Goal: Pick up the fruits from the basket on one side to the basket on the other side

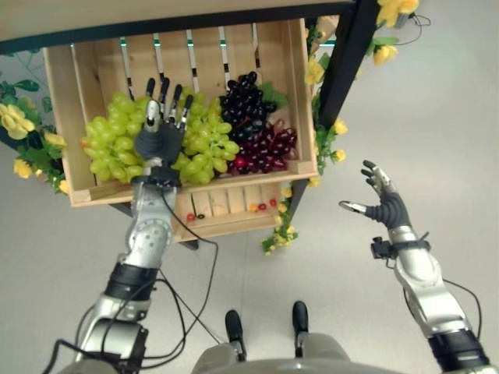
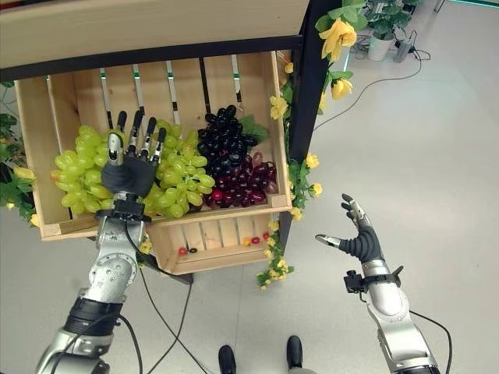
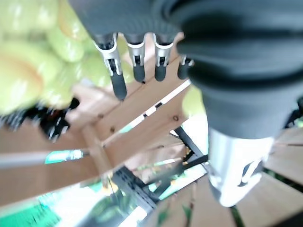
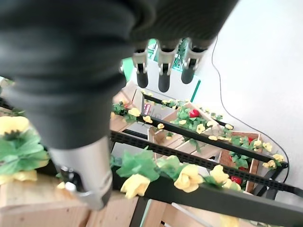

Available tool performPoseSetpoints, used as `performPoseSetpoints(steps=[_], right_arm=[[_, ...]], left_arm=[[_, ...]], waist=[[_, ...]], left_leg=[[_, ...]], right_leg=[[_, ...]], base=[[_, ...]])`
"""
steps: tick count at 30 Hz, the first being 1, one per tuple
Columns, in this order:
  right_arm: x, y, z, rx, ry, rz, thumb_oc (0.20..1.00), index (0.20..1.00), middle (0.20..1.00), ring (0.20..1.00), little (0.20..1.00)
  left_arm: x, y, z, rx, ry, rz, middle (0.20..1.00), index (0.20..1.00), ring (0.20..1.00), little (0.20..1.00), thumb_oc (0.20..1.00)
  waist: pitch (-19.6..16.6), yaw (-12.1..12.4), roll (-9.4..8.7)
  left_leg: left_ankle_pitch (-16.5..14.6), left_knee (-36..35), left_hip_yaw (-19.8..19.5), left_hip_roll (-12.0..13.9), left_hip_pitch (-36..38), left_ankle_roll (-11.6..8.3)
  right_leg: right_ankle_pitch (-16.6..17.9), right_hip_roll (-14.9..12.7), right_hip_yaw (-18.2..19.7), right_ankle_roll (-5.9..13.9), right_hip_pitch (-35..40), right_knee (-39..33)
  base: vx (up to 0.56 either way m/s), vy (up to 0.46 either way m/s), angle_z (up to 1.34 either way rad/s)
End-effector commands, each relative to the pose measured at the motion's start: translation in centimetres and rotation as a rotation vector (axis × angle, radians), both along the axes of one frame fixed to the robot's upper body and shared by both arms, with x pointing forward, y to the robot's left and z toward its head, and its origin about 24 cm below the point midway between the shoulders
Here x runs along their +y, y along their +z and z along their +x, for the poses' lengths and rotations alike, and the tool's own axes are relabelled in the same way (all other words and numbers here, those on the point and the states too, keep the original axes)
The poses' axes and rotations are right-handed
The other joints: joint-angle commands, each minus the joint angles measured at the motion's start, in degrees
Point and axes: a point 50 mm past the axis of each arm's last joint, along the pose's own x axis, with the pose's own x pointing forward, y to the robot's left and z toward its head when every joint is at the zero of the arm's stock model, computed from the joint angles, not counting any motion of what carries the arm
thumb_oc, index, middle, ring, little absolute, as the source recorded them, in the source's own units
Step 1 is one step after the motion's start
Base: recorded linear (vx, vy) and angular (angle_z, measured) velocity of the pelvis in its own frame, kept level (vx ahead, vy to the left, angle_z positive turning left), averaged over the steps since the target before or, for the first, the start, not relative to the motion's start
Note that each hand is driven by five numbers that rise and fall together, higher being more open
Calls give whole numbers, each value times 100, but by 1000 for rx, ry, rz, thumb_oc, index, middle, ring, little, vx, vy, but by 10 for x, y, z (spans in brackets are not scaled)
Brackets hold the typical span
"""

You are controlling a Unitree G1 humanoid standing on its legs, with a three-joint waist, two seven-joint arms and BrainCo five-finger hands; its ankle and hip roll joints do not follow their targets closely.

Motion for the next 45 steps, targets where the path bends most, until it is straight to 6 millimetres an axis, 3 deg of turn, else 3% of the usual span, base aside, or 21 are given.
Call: performPoseSetpoints(steps=[1, 10, 15, 29, 32, 37, 40, 43, 44, 45], right_arm=[[-1, 35, 0, -169, 15, 8, 1000, 1000, 1000, 1000, 1000], [1, 36, -4, -197, 9, 64, 1000, 1000, 1000, 1000, 1000], [-1, 40, -5, -222, -10, 58, 1000, 1000, 1000, 1000, 1000], [0, 41, -3, -226, -11, 46, 1000, 1000, 1000, 1000, 1000], [-4, 38, -3, -211, -23, 20, 1000, 1000, 1000, 1000, 1000], [-18, 31, -6, -170, -52, -10, 1000, 1000, 1000, 1000, 1000], [-23, 32, -8, -166, -51, -17, 1000, 1000, 1000, 1000, 1000], [-30, 31, -9, -166, -65, -10, 1000, 1000, 1000, 1000, 1000], [-30, 31, -9, -166, -64, -10, 1000, 1000, 1000, 1000, 1000], [-27, 30, -7, -162, -40, 4, 1000, 1000, 1000, 1000, 1000]], left_arm=[[-45, -38, -7, 156, -200, -136, 1000, 1000, 1000, 1000, 1000], [-58, -2, -22, -59, -246, -350, 1000, 1000, 1000, 1000, 1000], [-57, 13, -34, -144, -274, -315, 1000, 1000, 1000, 1000, 1000], [-66, 13, -38, -167, -328, -148, 1000, 1000, 1000, 1000, 1000], [-62, 9, -40, -181, -309, 52, 1000, 1000, 1000, 1000, 1000], [-34, 2, -41, -258, -102, 562, 1000, 1000, 1000, 1000, 1000], [-21, -10, -40, -242, -10, 774, 1000, 1000, 1000, 1000, 1000], [-6, -12, -43, -284, 122, 1033, 1000, 1000, 1000, 1000, 1000], [-6, -12, -43, -284, 122, 1033, 1000, 1000, 1000, 1000, 1000], [2, -14, -45, -286, 207, 1113, 1000, 1000, 1000, 1000, 1000]], waist=[[-134, -174, -106], [-166, -176, -309], [-202, -115, -364], [-348, -113, -266], [-378, -135, -197], [-447, -137, -126], [-453, -127, -124], [-412, -37, -184], [-412, -39, -183], [-398, 45, -214]], left_leg=[[-612, 895, -289, 281, -260, -268], [-676, 885, -273, 301, -233, -243], [-701, 903, -289, 297, -226, -227], [-708, 830, -346, 253, -85, -214], [-665, 770, -370, 251, -46, -228], [-658, 819, -439, 313, 20, -278], [-753, 1063, -483, 334, 43, -276], [-902, 1460, -909, 129, -7, -317], [-908, 1471, -911, 130, -13, -317], [-944, 1743, -1501, -55, -22, -376]], right_leg=[[-444, -127, -169, 399, 97, 74], [-434, -101, -148, 413, 104, 78], [-433, -105, -165, 418, 132, 90], [-486, -109, -224, 408, 276, 93], [-506, -99, -210, 400, 288, 114], [-691, -17, -133, 282, 324, 306], [-796, 43, -54, 195, 350, 438], [-834, 78, 70, 133, 355, 555], [-837, 78, 69, 133, 354, 559], [-812, 124, 296, 104, 261, 661]], base=[[2, 8, 7], [2, 0, -2], [0, 0, 0], [2, 1, 0], [0, 0, 0], [8, -39, 3], [-10, -64, 1], [-20, -32, -12], [-24, 19, -39], [-12, 29, -39]])
